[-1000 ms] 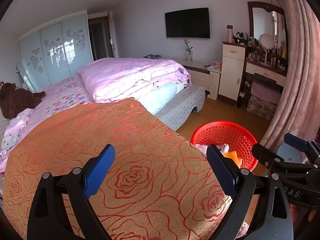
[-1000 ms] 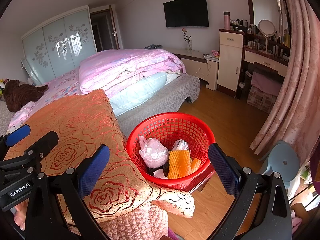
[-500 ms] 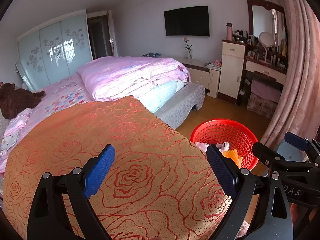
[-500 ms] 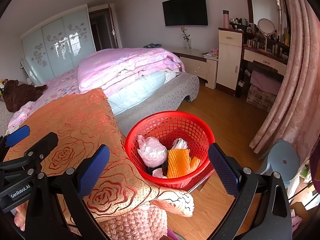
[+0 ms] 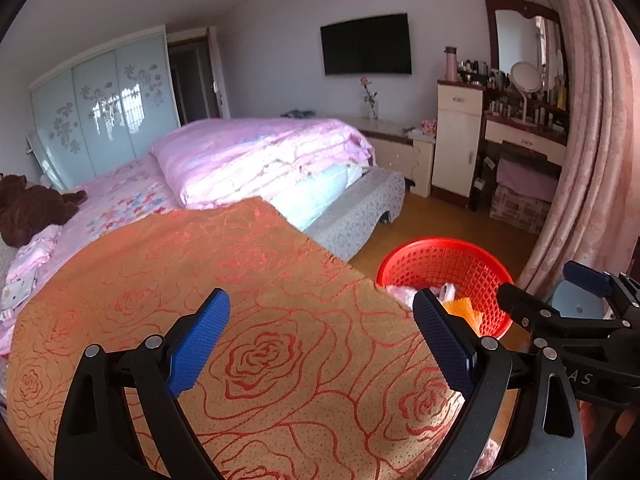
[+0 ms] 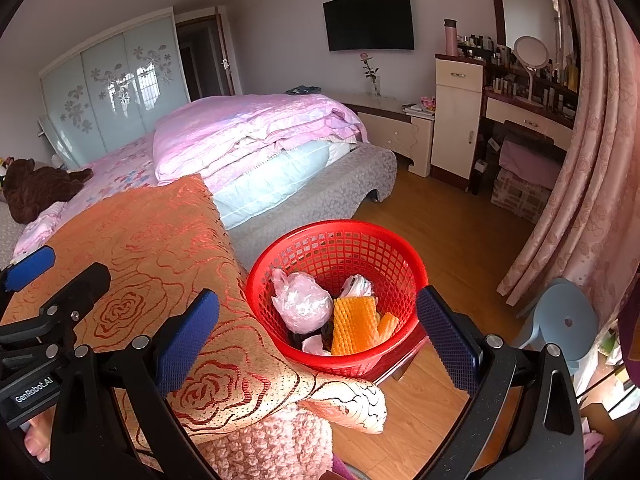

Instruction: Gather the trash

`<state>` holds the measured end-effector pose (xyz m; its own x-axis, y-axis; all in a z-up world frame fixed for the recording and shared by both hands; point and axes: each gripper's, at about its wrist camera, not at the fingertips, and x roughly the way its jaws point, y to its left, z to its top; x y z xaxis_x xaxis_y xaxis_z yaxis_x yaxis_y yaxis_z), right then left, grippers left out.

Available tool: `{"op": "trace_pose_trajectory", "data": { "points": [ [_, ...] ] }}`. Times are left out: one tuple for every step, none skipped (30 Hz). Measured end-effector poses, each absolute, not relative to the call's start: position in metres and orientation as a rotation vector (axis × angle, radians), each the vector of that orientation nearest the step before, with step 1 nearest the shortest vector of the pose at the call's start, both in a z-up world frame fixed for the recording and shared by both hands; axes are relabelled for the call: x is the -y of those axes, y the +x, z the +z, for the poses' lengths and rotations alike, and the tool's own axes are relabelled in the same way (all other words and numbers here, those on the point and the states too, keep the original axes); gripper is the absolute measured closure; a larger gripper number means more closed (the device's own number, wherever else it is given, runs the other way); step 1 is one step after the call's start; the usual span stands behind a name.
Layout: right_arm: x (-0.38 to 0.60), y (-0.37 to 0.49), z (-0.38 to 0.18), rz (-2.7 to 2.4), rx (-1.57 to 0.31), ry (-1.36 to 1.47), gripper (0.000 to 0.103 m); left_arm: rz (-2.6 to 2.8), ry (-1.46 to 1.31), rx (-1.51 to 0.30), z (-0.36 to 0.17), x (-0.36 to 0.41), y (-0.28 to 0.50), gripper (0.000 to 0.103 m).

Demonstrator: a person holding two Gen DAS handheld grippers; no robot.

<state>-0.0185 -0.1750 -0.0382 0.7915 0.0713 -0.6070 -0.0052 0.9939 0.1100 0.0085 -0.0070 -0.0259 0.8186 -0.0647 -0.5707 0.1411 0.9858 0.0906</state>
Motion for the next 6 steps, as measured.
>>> {"op": "trace_pose_trajectory", "data": {
  "points": [
    [0.175, -0.018, -0.038, 0.041, -0.659, 0.102, 0.007, -0.115, 0.121, -0.618, -0.026, 0.003, 0.011, 0.014],
    [0.172, -0.019, -0.039, 0.042, -0.663, 0.095, 0.007, -0.115, 0.111, -0.626, -0.025, -0.002, 0.013, 0.014],
    [0.17, -0.02, -0.039, 0.044, -0.665, 0.088, 0.007, -0.096, 0.099, -0.634, -0.024, -0.011, 0.015, 0.014],
    [0.162, -0.023, -0.041, 0.052, -0.669, 0.073, 0.007, -0.075, 0.096, -0.639, -0.023, -0.019, 0.018, 0.014],
    [0.158, -0.02, -0.04, 0.063, -0.674, 0.063, 0.007, -0.035, 0.095, -0.646, -0.023, -0.031, 0.02, 0.014],
    [0.15, -0.021, -0.04, 0.083, -0.681, 0.051, 0.007, 0.005, 0.093, -0.647, -0.023, -0.043, 0.02, 0.014]
  ]
}}
